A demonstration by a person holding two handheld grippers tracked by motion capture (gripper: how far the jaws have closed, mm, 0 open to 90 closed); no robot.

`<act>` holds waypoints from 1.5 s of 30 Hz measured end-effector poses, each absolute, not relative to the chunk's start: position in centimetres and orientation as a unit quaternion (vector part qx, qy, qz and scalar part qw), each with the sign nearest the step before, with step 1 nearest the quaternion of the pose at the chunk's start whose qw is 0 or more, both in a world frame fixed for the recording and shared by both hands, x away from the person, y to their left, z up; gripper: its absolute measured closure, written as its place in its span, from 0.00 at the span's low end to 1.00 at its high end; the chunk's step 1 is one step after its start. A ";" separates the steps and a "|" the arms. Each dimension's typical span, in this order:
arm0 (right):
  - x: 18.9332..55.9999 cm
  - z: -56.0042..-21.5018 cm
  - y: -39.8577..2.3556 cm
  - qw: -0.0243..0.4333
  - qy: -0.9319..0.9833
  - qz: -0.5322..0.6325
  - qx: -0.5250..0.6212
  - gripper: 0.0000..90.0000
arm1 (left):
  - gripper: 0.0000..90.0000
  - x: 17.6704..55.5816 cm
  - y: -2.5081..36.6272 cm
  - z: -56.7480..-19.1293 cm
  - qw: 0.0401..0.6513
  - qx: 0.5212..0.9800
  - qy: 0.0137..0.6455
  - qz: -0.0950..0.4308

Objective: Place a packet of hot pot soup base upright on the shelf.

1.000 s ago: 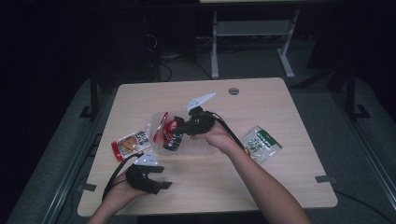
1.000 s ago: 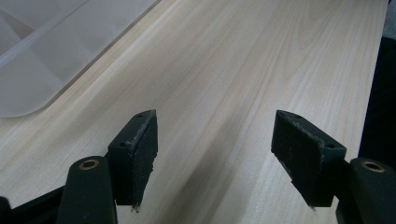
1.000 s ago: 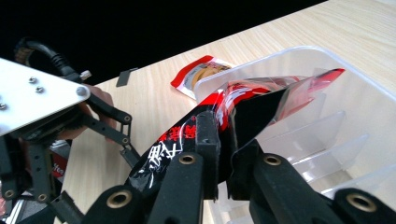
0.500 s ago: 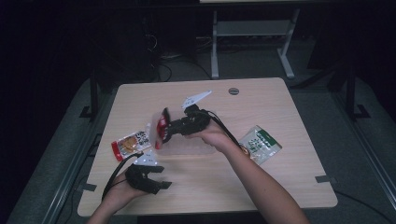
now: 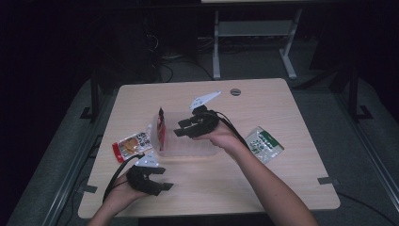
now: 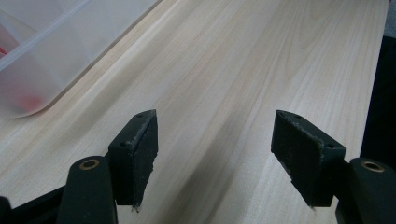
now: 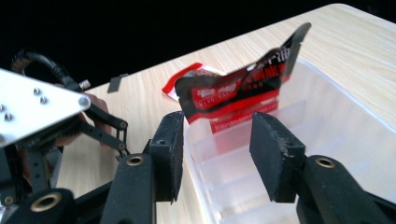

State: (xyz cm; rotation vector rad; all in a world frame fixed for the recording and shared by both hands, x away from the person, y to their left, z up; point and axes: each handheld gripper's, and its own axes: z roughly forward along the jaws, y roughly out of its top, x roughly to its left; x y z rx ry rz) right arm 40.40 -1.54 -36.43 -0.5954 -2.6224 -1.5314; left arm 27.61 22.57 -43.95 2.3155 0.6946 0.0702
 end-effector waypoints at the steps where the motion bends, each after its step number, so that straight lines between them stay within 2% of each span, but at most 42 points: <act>1: 40.3 -36.4 -1.8 0.021 -0.848 -0.493 -0.193 0.58 | 0.35 27.7 22.6 -43.9 0.351 0.898 0.265 0.029; 12: 38.5 -36.3 -4.6 -0.020 -0.861 -0.471 -0.194 0.53 | 0.35 27.5 22.4 -43.9 0.354 0.897 0.265 0.029; 33: 33.9 -37.4 -10.5 -0.040 -0.867 -0.444 -0.222 0.48 | 0.35 27.4 22.1 -43.7 0.352 0.900 0.256 0.029; 45: 30.8 -39.4 -14.0 -0.051 -0.868 -0.432 -0.239 0.43 | 0.35 27.2 21.9 -43.8 0.355 0.898 0.258 0.027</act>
